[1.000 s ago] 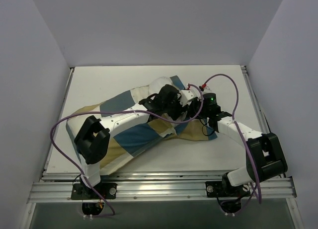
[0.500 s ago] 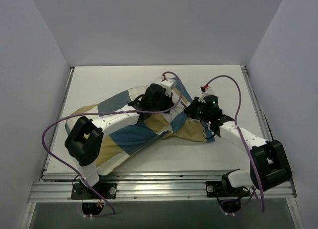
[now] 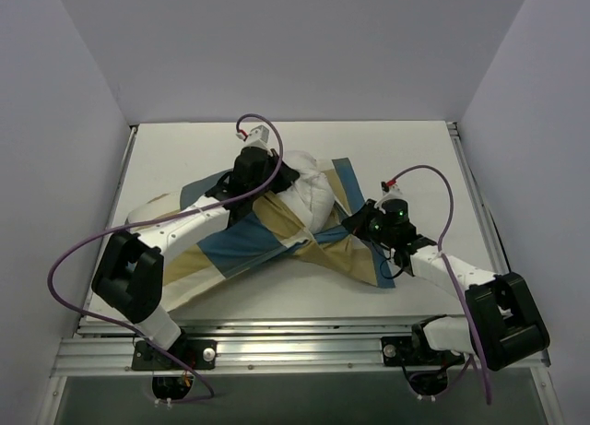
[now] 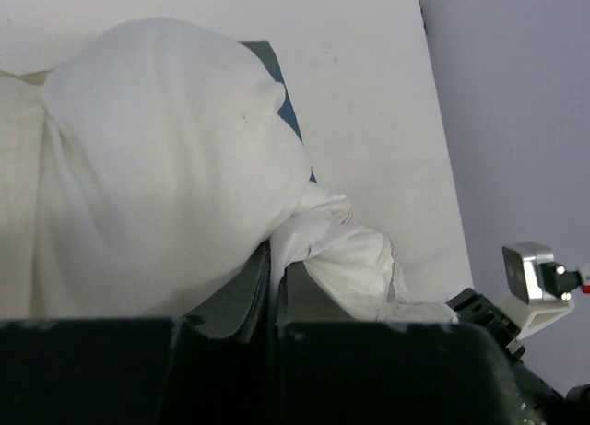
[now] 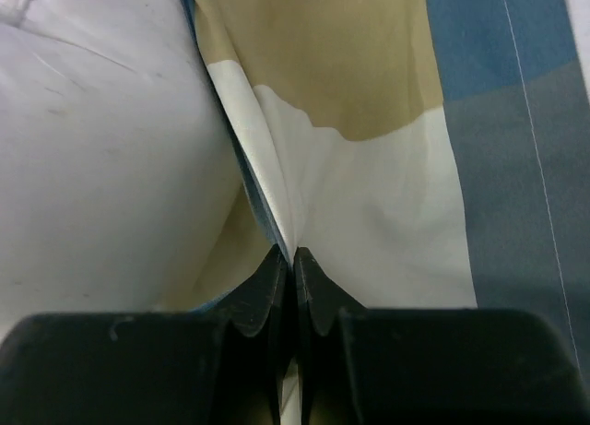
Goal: Remove the pillowcase from the pillow
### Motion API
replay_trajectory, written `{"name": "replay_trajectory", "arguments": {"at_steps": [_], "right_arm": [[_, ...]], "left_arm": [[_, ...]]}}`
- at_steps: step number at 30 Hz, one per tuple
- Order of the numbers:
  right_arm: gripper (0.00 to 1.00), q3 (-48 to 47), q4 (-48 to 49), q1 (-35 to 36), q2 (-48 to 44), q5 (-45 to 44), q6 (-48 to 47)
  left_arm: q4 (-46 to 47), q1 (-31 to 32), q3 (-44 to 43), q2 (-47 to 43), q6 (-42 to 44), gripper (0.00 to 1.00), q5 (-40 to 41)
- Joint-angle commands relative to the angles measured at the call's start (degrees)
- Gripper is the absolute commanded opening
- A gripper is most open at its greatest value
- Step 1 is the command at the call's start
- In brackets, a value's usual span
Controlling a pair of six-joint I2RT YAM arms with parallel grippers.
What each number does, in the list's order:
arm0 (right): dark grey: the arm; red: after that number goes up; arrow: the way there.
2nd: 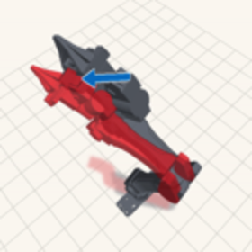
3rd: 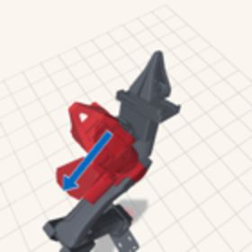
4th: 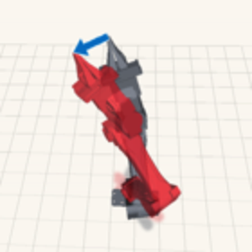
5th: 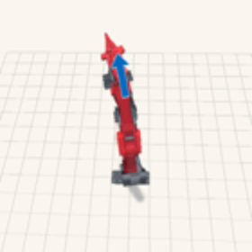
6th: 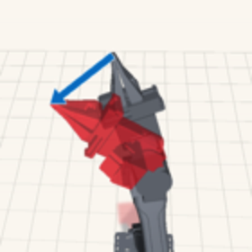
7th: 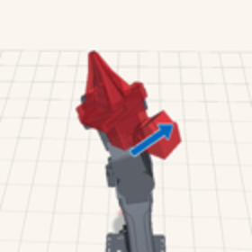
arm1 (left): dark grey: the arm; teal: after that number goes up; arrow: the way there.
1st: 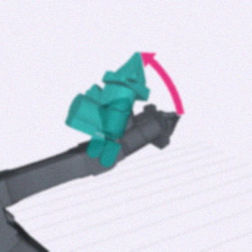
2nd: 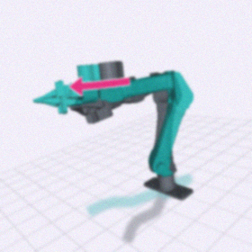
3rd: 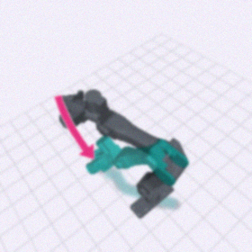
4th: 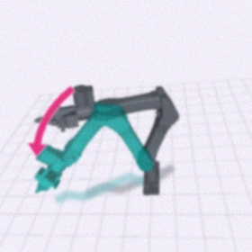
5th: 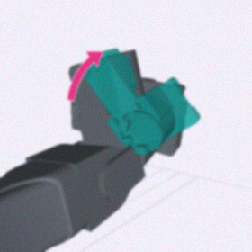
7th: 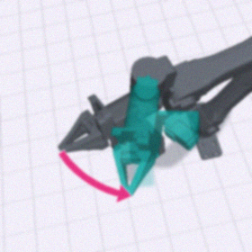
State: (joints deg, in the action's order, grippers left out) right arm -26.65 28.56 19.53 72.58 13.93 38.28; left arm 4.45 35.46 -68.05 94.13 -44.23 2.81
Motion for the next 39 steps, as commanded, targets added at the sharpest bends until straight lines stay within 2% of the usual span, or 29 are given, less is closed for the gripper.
{"name": "replay_trajectory", "arguments": {"at_steps": [1, 4, 5, 9, 12, 14, 15, 16, 18, 19, 20, 21, 23, 26, 30, 32, 35, 39], "right_arm": [[0.00, 2.7, -11.1, -4.6, -1.0, -6.1, -1.1], [0.00, 2.3, -11.1, -5.3, -0.9, -5.2, -1.9], [0.00, 2.0, -11.2, -5.1, -0.9, -5.1, -2.2], [0.00, -1.0, -11.3, -4.4, -0.2, -3.7, -3.7], [0.07, -3.9, -12.0, -4.1, 0.3, -3.0, -4.6], [0.15, -6.2, -13.5, -4.2, -0.3, -2.9, -5.0], [0.18, -7.0, -14.4, -4.3, -0.8, -3.5, -5.1], [0.24, -7.8, -15.4, -4.3, -1.3, -5.0, -5.4], [0.34, -10.0, -18.2, -4.8, -3.5, -6.4, -6.4], [0.44, -10.9, -19.3, -5.1, -4.9, -7.8, -6.8], [0.50, -11.7, -20.5, -5.5, -5.6, -8.6, -7.3], [0.60, -13.8, -23.3, -5.7, -6.2, -9.4, -8.3], [0.68, -16.0, -27.0, -6.0, -7.8, -10.9, -9.7], [0.78, -20.6, -30.6, -5.6, -9.2, -9.5, -12.7], [0.86, -24.9, -30.7, -3.6, -9.2, -4.9, -14.4], [0.88, -26.1, -29.1, -2.2, -8.1, -2.7, -15.0], [0.91, -26.0, -25.6, -0.6, -5.0, 2.3, -15.5], [0.90, -24.3, -24.5, 3.6, 0.6, 2.4, -16.8]], "left_arm": [[6.5, -6.8, -0.8, -2.7, -4.1, 0.02, 17.1], [8.0, -6.6, -3.2, -2.0, -2.7, 0.02, 8.8], [8.4, -6.4, -3.8, -1.8, -2.0, 0.02, 3.5], [7.9, -1.7, -5.9, -2.7, 1.8, 0.02, -8.5], [4.5, 1.6, -7.7, -4.5, 7.4, 0.03, -13.8], [1.0, 4.1, -7.8, -6.8, 10.9, 0.11, -14.9], [-0.2, 4.5, -7.5, -8.0, 11.6, 0.17, -14.9], [-1.4, 5.1, -7.0, -9.1, 12.4, 0.33, -13.7], [-5.1, 5.2, -5.0, -13.5, 13.7, 0.50, -11.2], [-7.4, 5.3, -4.2, -15.1, 14.1, 0.67, -7.9], [-10.7, 5.3, -3.6, -18.2, 14.8, 0.73, -6.1], [-12.5, 5.5, -2.4, -19.9, 15.1, 0.79, -4.1], [-19.1, 5.4, -1.4, -24.2, 14.9, 0.90, 2.4], [-29.4, 5.1, 0.4, -28.0, 11.5, 0.97, 11.0], [-38.7, 4.5, 4.2, -29.9, 7.3, 0.97, 15.8], [-41.2, 3.7, 7.6, -30.6, 3.8, 0.97, 15.6], [-40.9, 1.8, 12.6, -30.8, 0.7, 0.97, 13.7], [-36.8, -2.1, 15.8, -28.2, 0.6, 0.97, 9.9]]}}
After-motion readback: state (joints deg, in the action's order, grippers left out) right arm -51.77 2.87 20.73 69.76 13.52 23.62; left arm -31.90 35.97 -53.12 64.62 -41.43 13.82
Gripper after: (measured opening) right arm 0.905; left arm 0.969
